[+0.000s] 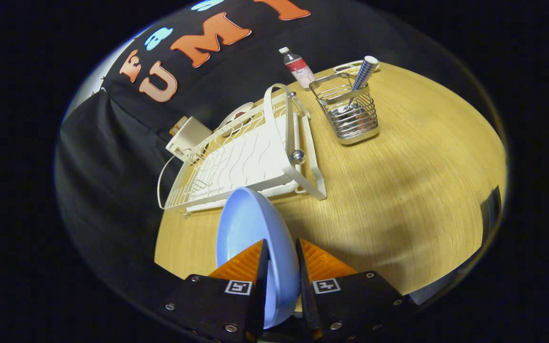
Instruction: Take the plate from the dish rack, then take the spoon from the basket and place it into the plate.
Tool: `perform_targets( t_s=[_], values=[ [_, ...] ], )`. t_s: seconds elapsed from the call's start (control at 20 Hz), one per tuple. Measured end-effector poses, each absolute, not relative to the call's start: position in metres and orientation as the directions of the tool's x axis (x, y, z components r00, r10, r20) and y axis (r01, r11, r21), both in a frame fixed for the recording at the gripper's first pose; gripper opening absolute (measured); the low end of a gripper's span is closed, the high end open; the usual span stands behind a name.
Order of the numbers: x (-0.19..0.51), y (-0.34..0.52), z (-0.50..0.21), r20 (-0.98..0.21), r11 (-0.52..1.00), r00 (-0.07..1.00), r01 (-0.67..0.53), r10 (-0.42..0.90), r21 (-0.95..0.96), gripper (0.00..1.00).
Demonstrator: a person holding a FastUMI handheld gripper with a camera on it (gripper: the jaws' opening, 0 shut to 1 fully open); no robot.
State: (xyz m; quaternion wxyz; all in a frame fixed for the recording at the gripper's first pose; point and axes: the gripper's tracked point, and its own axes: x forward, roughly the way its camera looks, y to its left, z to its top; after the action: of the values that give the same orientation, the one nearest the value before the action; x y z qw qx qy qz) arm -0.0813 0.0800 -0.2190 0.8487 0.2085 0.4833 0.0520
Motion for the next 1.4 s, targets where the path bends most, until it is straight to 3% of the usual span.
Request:
perform_targets(
  t_s=[0.05,0.35,0.5,0.75,0.95,1.4],
  values=[
    [-0.079,0.078,-0.219,-0.795,0.914,0.541,0.109,0.275,0.391,0.37],
    [-0.061,0.059,-0.228,-0.771,0.949,0.616,0.121,0.159,0.292,0.48],
    [-0.056,0.053,-0.224,-0.743,0.949,0.655,0.128,0.136,0.287,0.48],
    [-0.038,0.029,-0.201,-0.646,0.978,0.762,0.096,0.048,0.185,0.70],
    [-0.015,-0.003,-0.174,-0.530,0.988,0.845,0.127,-0.062,0.087,0.80],
    [0.037,-0.060,-0.146,-0.428,0.969,0.881,0.242,-0.201,0.044,0.82]
  ],
)
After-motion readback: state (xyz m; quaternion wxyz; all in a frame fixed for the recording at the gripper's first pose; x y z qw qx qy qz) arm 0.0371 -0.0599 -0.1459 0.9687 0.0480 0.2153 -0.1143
